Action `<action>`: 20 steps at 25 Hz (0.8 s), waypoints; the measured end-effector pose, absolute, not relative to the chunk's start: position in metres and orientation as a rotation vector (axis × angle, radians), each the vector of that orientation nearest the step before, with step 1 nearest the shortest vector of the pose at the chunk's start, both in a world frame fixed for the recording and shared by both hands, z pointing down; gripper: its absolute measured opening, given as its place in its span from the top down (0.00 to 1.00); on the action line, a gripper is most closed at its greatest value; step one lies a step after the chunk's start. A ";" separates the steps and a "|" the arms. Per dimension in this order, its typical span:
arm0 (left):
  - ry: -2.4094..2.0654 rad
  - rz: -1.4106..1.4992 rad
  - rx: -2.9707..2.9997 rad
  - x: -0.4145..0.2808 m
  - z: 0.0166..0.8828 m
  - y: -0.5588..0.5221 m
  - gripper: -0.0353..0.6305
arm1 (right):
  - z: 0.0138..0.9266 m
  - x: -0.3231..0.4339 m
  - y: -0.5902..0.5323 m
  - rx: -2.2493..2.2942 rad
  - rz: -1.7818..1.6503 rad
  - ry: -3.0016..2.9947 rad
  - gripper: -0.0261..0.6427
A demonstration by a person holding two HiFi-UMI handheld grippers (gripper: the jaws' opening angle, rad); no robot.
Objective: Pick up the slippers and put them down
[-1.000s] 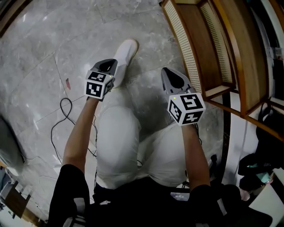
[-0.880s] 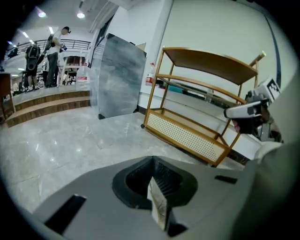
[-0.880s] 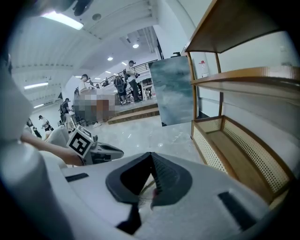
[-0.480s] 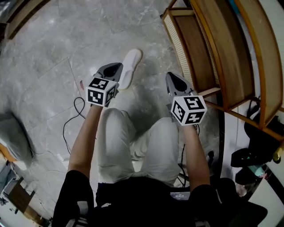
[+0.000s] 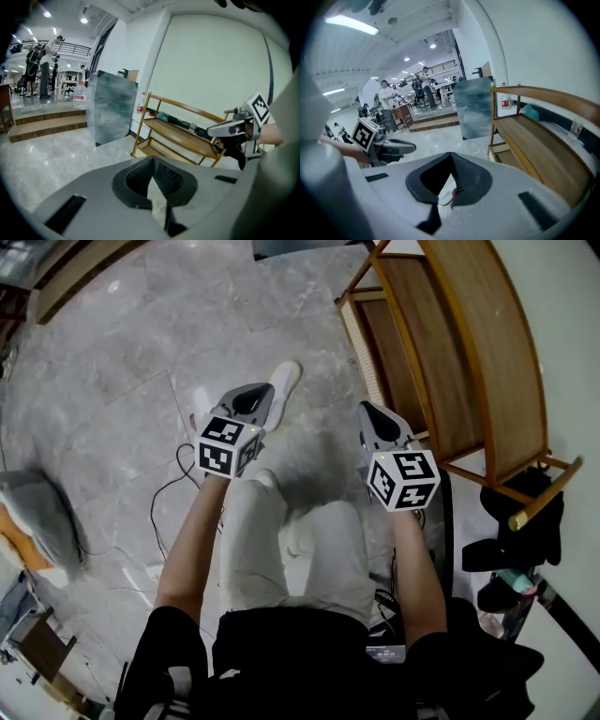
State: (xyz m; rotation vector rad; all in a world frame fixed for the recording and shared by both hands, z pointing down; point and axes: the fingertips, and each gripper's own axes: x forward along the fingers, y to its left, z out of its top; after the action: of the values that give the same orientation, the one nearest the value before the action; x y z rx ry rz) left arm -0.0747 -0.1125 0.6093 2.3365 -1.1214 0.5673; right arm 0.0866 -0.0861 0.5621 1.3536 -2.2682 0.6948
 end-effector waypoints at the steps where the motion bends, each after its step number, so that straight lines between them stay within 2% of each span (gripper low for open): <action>1: -1.121 0.559 2.341 -0.074 0.592 -0.112 0.94 | 0.545 0.086 -0.086 1.354 0.689 -2.271 0.97; 13: -1.134 0.547 2.356 -0.066 0.398 -0.096 0.94 | 0.370 0.088 -0.081 1.373 0.664 -2.296 0.97; 20: -1.142 0.543 2.375 -0.068 0.324 -0.088 0.94 | 0.301 0.088 -0.082 1.397 0.626 -2.296 0.97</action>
State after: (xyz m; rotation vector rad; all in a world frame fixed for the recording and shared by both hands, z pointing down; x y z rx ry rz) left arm -0.0680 -0.0881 0.3236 2.3752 -1.1415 0.5433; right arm 0.0880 -0.0823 0.3014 1.3966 -2.2959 0.6259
